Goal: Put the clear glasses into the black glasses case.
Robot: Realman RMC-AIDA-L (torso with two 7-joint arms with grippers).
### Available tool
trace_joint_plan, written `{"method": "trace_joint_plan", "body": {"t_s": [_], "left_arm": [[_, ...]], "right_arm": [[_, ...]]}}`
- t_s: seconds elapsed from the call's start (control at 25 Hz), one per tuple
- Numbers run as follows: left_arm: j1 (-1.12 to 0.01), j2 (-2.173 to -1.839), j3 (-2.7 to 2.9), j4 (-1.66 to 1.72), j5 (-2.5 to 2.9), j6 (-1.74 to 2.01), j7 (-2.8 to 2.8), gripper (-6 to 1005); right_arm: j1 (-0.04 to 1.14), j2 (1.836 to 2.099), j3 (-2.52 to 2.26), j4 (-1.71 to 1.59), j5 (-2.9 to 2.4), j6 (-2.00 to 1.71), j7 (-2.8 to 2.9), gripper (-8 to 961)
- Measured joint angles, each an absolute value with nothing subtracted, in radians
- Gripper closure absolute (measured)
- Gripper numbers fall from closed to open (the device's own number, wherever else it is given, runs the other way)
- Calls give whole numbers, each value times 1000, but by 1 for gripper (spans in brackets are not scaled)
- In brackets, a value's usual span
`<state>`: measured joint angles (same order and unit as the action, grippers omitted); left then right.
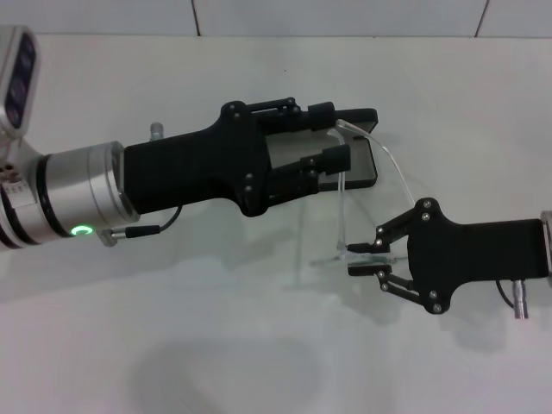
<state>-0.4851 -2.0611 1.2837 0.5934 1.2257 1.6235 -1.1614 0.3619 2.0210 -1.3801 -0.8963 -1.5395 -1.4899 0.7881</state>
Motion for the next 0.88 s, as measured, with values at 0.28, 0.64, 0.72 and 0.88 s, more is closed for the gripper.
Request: {"method": "trace_joint_plan", "body": {"t_s": [0.28,0.64,0.72,0.88], "left_arm": [[-519,-2067,1292,563,1271,1636,-1179,479],[-556,-2087,1292,522,1327,1652,-1193,479],[-571,-2087,1292,496,1329,1652,-1193,478],[-597,-2086,1299,458,1331,1652,-1195,478]], "right_arm": [[362,2020,-1378,-865,-1477,-1589,667,827],[359,2020,-1377,-864,-1463,-1630,625,827],[357,2020,-1377,-864,-1460,-1638,615,827],[356,2020,-1377,-864,-1459,-1651,610,827]]}}
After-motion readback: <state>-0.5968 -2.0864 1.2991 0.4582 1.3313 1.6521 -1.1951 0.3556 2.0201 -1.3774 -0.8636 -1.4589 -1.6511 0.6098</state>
